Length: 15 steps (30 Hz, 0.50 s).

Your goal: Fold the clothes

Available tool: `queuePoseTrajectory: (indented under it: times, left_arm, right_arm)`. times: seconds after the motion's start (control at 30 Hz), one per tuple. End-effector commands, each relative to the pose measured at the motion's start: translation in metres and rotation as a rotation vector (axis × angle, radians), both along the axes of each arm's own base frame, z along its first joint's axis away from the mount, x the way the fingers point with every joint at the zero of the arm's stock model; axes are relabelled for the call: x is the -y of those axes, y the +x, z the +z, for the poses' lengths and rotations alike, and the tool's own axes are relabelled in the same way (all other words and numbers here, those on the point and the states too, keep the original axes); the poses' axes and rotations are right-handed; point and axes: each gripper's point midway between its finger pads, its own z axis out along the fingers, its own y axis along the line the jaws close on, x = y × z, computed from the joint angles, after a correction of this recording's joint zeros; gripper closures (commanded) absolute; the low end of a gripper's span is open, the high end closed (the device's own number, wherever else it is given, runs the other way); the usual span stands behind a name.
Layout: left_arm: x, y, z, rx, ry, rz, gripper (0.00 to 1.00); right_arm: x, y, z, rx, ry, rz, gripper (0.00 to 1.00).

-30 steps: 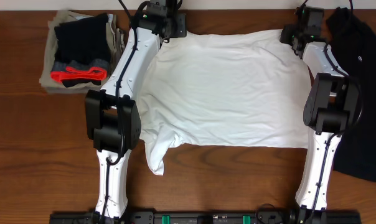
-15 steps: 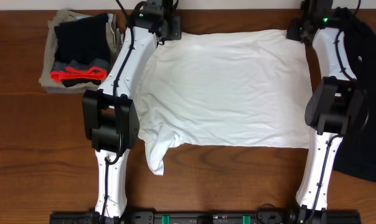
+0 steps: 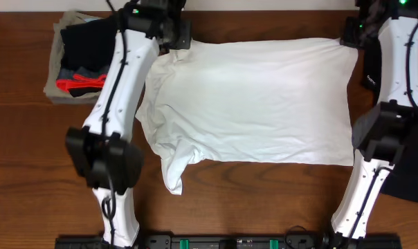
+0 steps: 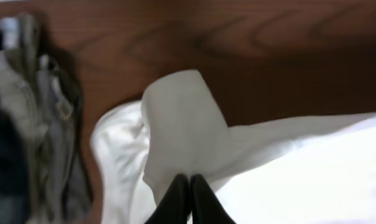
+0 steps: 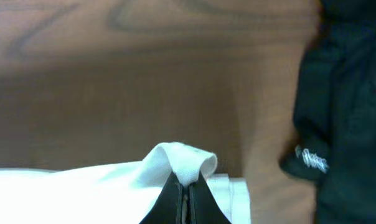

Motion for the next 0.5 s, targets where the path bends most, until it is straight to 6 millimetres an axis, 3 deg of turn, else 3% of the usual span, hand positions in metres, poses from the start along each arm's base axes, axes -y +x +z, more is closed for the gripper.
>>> queuePoseTrajectory:
  times: [0.0, 0.27, 0.47]
  left_arm:
    - [-0.013, -0.017, 0.016, -0.007, 0.038, -0.006, 0.94]
    - [-0.041, -0.058, -0.009, -0.196, 0.185, 0.028, 0.94]
    - [-0.046, -0.068, -0.029, -0.261, 0.207, 0.03, 0.94]
  right_arm:
    - [0.006, -0.014, 0.029, 0.016, -0.017, 0.019, 0.99]
    - [0.0, -0.042, 0.015, -0.111, 0.003, 0.037, 0.99]
    - [-0.001, -0.048, 0.013, -0.136, 0.009, 0.037, 0.99]
